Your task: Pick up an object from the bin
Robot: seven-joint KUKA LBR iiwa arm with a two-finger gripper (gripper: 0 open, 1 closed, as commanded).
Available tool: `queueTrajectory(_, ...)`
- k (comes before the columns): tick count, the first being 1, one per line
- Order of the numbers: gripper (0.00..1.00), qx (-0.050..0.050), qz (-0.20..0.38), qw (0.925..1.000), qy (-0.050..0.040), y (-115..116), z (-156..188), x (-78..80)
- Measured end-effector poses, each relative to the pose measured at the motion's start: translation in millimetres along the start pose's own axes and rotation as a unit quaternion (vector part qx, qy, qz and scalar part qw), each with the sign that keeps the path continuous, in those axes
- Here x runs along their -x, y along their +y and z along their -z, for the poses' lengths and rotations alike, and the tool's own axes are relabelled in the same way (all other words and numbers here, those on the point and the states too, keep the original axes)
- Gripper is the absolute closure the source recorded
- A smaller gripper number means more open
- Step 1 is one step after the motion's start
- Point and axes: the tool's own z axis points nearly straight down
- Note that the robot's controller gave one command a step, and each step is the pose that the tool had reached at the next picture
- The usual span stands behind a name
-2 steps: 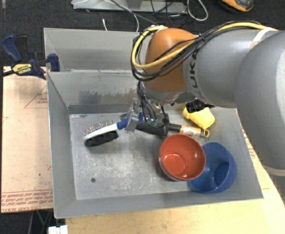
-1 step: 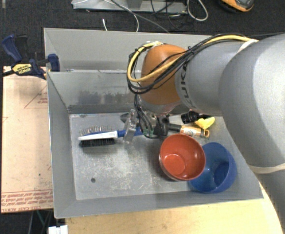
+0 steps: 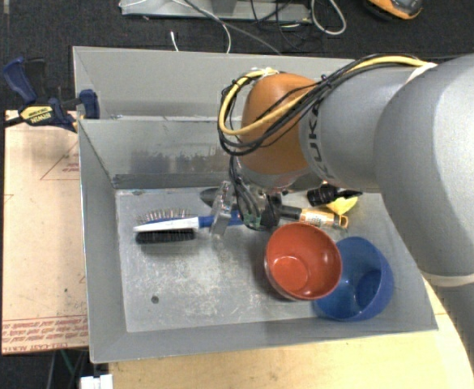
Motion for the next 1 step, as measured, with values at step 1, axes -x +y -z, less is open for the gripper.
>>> queueTrajectory(1,1.0,0.001,0.003,1.0,-0.0013,18.3,98.8,1.4)
